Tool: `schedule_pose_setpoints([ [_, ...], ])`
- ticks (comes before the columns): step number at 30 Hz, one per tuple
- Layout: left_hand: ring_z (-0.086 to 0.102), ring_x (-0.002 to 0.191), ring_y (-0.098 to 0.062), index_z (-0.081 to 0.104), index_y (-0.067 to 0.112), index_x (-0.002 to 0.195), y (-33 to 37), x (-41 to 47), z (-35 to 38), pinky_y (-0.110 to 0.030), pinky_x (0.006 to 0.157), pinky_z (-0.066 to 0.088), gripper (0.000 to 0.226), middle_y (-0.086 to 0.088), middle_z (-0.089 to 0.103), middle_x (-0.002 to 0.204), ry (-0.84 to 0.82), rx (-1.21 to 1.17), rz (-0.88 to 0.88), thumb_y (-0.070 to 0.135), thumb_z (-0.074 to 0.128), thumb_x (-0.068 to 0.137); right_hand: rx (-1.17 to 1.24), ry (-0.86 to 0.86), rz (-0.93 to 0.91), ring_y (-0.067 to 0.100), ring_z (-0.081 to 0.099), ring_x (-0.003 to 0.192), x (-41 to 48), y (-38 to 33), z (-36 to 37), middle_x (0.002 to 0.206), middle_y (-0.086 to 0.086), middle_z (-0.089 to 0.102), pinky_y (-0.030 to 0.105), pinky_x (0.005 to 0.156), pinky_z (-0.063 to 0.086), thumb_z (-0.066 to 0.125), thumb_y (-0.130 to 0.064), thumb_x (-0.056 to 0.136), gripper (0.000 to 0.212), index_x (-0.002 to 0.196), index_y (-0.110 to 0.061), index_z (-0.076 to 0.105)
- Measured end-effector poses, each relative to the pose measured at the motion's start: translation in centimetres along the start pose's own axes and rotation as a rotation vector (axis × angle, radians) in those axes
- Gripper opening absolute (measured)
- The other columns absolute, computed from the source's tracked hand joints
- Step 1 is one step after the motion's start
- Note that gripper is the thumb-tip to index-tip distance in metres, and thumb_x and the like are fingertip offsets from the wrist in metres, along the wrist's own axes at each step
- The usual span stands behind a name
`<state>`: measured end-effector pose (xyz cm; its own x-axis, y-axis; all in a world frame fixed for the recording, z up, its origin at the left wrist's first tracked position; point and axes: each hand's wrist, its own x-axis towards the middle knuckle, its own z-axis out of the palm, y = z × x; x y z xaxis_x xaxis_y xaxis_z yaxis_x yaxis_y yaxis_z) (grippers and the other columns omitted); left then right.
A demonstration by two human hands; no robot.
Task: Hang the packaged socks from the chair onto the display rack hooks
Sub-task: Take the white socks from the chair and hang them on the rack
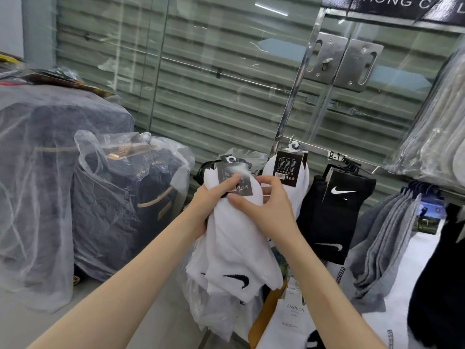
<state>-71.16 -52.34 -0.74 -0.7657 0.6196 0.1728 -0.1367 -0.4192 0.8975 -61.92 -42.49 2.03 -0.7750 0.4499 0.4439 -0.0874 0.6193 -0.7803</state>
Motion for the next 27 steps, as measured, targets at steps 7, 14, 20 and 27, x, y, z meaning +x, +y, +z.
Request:
schedule_pose_setpoints([
  [7, 0.072, 0.094, -0.019, 0.073, 0.023, 0.102, -0.1, -0.3, -1.3, -0.030, 0.075, 0.056, 0.057, -0.005, 0.076, 0.102, -0.086, -0.010, -0.048, 0.060, 0.066, 0.059, 0.217, 0.039, 0.126, 0.018, 0.066, 0.092, 1.7, 0.5, -1.1, 0.103, 0.003, 0.068, 0.038, 0.080, 0.055, 0.074, -0.022, 0.076, 0.036, 0.107, -0.013, 0.058],
  [14, 0.071, 0.072, -0.022, 0.075, 0.010, 0.096, -0.6, 0.0, -2.9, -0.031, 0.072, 0.058, 0.046, -0.011, 0.075, 0.088, 0.039, -0.071, -0.127, 0.035, 0.077, 0.057, 0.304, 0.047, 0.192, 0.011, 0.069, 0.078, 3.7, 1.6, -3.9, 0.094, 0.001, 0.070, 0.024, 0.065, 0.056, 0.068, -0.006, 0.080, 0.025, 0.101, -0.017, 0.061],
  [20, 0.072, 0.060, -0.017, 0.080, 0.017, 0.070, -0.4, 0.2, -3.6, -0.024, 0.054, 0.056, 0.018, -0.005, 0.076, 0.073, 0.011, -0.132, -0.120, 0.034, 0.072, 0.071, 0.164, 0.197, 0.031, 0.026, 0.064, 0.097, 4.4, 1.5, -4.5, 0.101, 0.008, 0.067, 0.046, 0.089, 0.051, 0.069, -0.009, 0.079, 0.020, 0.095, -0.017, 0.059],
  [27, 0.072, 0.061, -0.015, 0.080, 0.018, 0.070, -0.4, 0.5, -2.6, -0.023, 0.054, 0.056, 0.018, -0.003, 0.076, 0.073, -0.013, -0.096, -0.123, 0.031, 0.070, 0.076, 0.266, 0.316, 0.055, 0.021, 0.064, 0.095, 3.8, 2.6, -3.7, 0.096, -0.001, 0.067, 0.039, 0.087, 0.052, 0.067, -0.009, 0.080, 0.021, 0.087, -0.026, 0.057],
])
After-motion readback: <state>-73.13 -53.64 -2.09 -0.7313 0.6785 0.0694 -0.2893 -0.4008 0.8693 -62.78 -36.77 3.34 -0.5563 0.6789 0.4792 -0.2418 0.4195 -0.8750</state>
